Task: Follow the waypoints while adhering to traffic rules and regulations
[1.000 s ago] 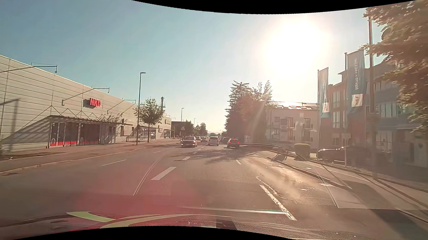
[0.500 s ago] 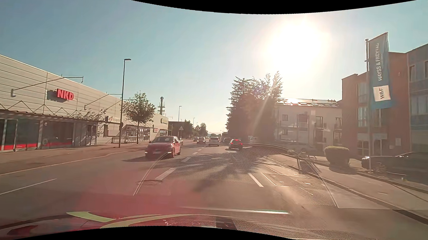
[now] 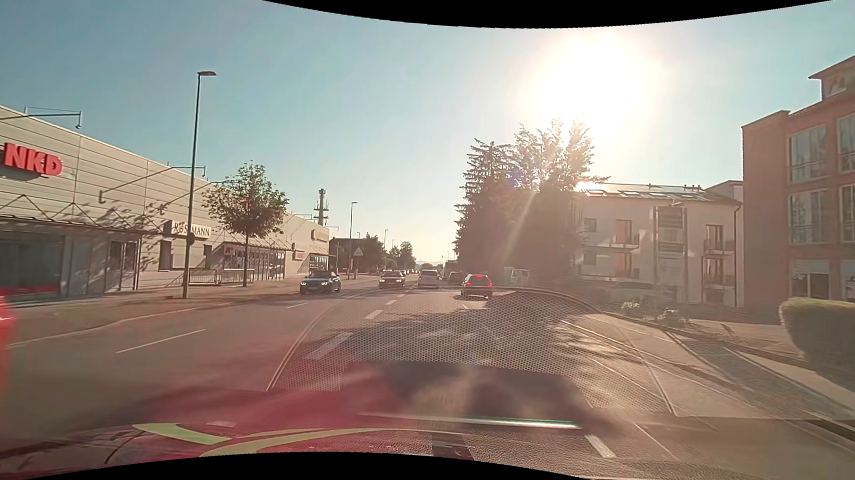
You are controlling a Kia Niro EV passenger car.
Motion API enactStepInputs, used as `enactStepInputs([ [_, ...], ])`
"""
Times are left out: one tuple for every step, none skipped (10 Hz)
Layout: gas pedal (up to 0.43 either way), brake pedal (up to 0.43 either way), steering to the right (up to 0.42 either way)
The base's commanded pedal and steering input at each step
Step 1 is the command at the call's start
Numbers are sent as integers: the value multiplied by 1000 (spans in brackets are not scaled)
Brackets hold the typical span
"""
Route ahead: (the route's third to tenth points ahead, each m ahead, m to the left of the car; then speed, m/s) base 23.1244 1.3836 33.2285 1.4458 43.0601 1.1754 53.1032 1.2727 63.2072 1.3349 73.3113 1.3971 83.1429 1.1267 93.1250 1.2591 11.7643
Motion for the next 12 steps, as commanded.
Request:
enactStepInputs([
  [0,0,-2],
  [0,0,-3],
  [0,0,-4],
  [0,0,-4],
  [0,0,-4],
  [0,0,-4],
  [0,0,-4],
  [0,0,-4],
  [0,0,-4],
  [0,0,-4],
  [0,0,-3],
  [0,0,-3],
])
